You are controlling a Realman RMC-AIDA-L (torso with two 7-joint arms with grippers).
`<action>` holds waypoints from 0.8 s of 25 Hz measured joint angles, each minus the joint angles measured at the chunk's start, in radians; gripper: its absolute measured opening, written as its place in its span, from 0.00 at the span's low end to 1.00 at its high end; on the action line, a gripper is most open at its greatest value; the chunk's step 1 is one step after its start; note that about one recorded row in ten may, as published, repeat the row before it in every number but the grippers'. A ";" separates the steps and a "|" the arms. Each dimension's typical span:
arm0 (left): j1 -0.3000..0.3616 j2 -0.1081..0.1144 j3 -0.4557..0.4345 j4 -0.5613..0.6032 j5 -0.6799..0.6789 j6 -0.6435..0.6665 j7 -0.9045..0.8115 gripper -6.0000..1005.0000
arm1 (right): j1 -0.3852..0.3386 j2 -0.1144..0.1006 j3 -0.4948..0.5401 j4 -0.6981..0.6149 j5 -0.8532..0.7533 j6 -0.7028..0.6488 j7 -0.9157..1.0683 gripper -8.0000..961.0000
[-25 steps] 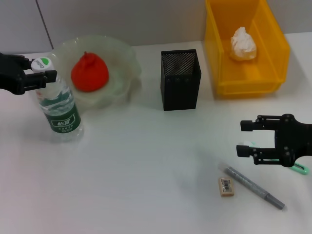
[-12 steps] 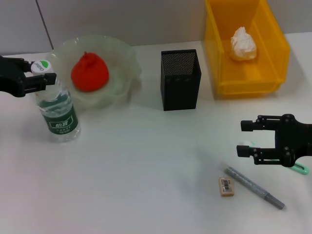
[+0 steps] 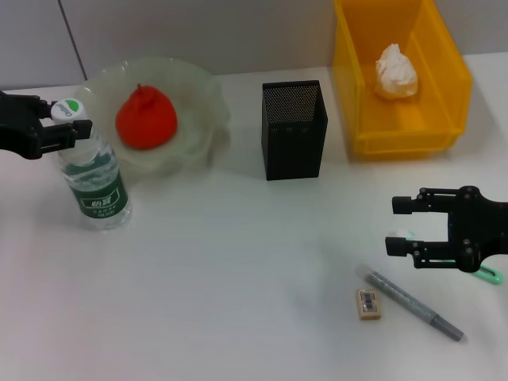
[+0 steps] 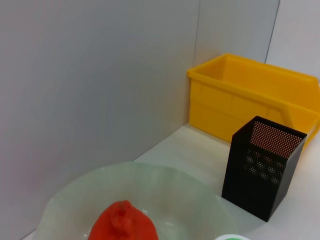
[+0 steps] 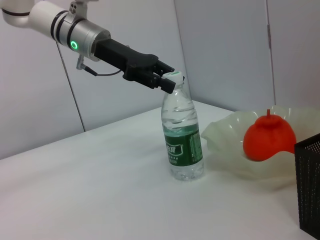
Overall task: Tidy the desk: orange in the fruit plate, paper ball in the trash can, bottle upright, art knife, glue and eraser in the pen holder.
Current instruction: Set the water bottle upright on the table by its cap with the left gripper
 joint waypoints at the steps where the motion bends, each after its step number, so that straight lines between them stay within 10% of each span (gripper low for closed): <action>1: 0.000 -0.001 0.000 -0.001 0.000 0.000 0.003 0.47 | 0.000 0.000 0.000 0.000 0.000 0.000 0.000 0.73; 20: 0.002 -0.004 0.000 0.001 0.009 -0.006 0.002 0.52 | 0.000 0.002 -0.001 0.001 0.000 0.000 0.009 0.73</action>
